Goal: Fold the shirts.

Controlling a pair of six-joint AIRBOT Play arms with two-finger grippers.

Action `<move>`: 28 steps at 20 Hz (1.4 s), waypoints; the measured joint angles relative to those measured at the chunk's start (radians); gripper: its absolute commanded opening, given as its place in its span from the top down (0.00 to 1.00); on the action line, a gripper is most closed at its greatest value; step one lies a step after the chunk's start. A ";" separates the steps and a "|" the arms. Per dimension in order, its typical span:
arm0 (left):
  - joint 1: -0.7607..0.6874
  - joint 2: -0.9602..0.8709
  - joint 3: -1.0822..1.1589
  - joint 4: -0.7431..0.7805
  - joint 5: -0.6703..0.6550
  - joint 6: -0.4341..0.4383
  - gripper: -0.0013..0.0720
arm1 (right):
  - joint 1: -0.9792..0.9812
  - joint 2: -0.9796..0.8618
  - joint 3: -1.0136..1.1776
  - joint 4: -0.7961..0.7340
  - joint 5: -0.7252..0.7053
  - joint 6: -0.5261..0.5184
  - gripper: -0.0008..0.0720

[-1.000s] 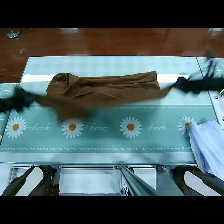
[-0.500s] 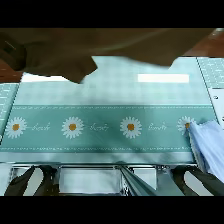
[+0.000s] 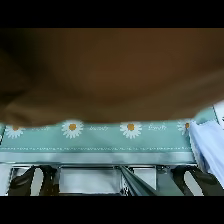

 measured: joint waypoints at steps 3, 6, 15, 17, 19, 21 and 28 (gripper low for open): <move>-0.079 0.036 -0.042 0.124 -0.048 -0.042 0.95 | 0.000 0.045 -0.080 -0.012 0.046 0.003 0.96; -0.128 0.035 -0.132 0.199 -0.080 -0.068 0.95 | 0.000 0.064 -0.200 -0.013 0.053 0.004 0.96; -0.161 -0.218 -0.516 0.095 0.046 -0.084 0.95 | 0.002 -0.077 -0.692 0.118 -0.207 -0.031 0.96; -0.188 -0.330 -0.561 0.068 0.145 -0.085 0.95 | 0.016 -0.195 -0.737 0.164 -0.299 -0.068 0.96; -0.232 -0.446 -0.583 0.040 0.245 -0.087 0.95 | 0.046 -0.347 -0.753 0.191 -0.406 -0.096 0.96; -0.278 -0.558 -0.591 0.022 0.355 -0.097 0.95 | 0.066 -0.507 -0.721 0.211 -0.488 -0.106 0.96; -0.349 -0.865 -0.595 -0.013 0.530 -0.249 0.95 | 0.073 -0.943 -0.429 0.240 -0.485 -0.048 0.96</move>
